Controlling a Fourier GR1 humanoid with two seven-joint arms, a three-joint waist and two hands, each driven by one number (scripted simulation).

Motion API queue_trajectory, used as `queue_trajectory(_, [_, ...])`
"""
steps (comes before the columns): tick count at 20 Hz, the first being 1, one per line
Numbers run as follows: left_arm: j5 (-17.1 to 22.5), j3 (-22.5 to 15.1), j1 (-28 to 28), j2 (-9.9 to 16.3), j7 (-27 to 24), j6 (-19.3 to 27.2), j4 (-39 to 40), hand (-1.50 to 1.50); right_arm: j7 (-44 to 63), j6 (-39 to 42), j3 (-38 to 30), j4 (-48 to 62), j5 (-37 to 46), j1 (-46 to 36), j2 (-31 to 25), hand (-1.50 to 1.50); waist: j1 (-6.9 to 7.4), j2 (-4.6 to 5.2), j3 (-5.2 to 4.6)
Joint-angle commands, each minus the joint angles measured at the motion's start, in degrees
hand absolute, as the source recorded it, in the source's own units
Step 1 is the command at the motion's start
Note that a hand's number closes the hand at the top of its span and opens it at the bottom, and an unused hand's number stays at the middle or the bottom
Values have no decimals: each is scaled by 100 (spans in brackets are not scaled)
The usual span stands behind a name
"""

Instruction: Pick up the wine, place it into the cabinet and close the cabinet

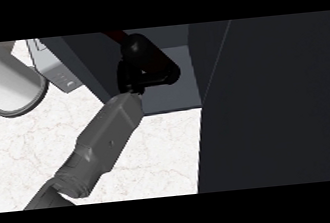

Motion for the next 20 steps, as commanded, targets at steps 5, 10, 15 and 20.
queue_trajectory(5, [329, -6, -52, 3, -204, -2, 62, 150, -208, 180, 195, 148, -50, 91, 44, -150, -186, 39, 3])
queue_trajectory(10, [528, -187, -83, 3, -40, 109, 42, 150, 53, 13, 142, -5, -93, -165, 38, -150, -289, 55, 2])
queue_trajectory(15, [713, -632, 398, 3, -276, 213, -351, 150, -240, 205, 98, 253, -174, -12, 15, -150, -375, 58, 7])
queue_trajectory(20, [974, -959, 452, 3, -206, 310, -602, 150, -319, 118, 480, 237, 102, -29, 207, -150, -399, 57, 3])
